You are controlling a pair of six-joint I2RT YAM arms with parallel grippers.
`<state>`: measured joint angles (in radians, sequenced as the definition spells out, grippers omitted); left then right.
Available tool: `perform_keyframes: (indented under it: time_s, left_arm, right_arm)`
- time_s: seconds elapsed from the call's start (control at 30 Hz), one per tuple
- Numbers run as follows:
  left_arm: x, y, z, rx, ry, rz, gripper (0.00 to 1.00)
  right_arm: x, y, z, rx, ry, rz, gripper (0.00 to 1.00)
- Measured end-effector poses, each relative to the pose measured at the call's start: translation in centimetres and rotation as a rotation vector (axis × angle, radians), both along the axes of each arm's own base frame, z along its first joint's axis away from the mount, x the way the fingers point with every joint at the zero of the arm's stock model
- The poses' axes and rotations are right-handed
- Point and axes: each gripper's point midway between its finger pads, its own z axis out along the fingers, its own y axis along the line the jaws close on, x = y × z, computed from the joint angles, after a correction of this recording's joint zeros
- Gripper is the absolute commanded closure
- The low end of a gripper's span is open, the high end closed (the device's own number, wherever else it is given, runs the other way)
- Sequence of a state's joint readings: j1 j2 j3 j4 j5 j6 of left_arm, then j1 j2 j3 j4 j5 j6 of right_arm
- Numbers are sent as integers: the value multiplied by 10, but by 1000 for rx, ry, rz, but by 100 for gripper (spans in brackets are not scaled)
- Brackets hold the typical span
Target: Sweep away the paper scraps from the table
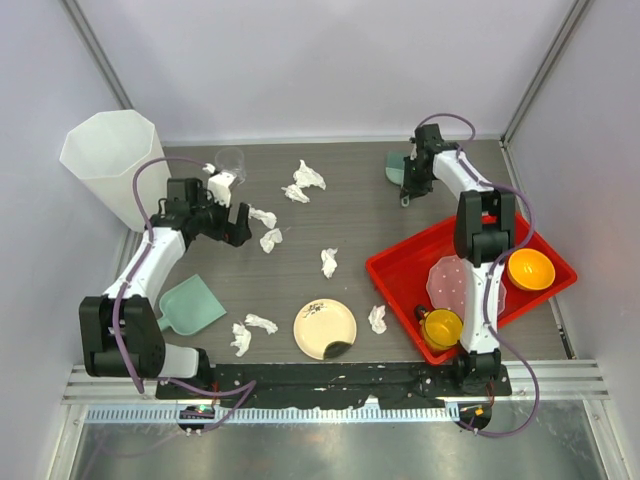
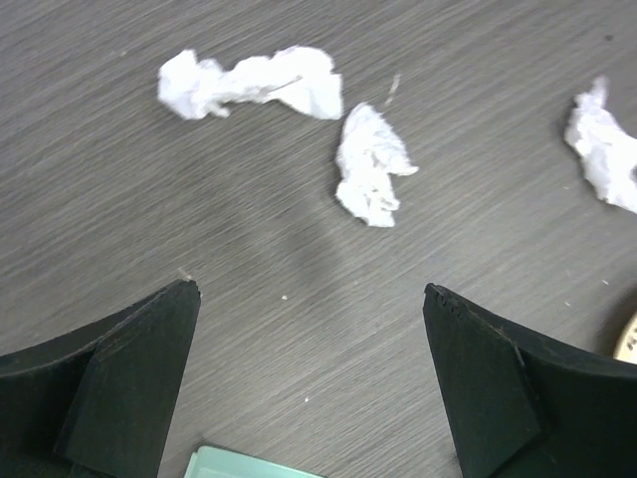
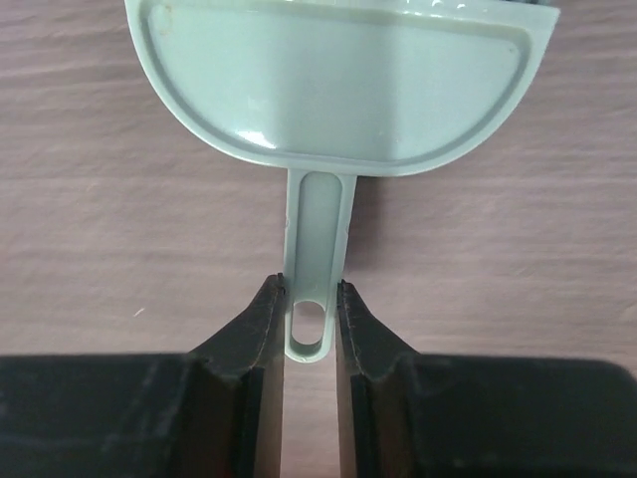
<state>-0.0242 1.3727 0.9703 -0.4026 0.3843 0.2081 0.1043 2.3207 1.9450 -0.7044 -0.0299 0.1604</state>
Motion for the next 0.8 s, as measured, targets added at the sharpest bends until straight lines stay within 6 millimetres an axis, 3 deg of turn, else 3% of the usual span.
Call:
perform_keyframes:
  time_s: [0.17,0.3,0.43,0.53,0.7,0.8]
  left_arm:
    - [3,-27,10,-48,-25,-150,0]
    - [15,-65,21,-30,-72,-302,0]
    - [19,-100,45,30,-190,-475,0]
    - [19,-119,69,127,-325,-621,0]
    - [1,-133,120,399,-560,-936,0]
    - [-10,-118,139,581,-679,-1044,0]
  right_arm:
    - [-36,39,25,115,12,67,99]
    - [-55,68,47,181,1,110,99]
    - [-70,107,67,232,-14,179,99]
    - [-90,150,82,297,-7,264,99]
    - [-134,219,102,383,21,404,99]
    - [-163,252,117,418,30,485,99]
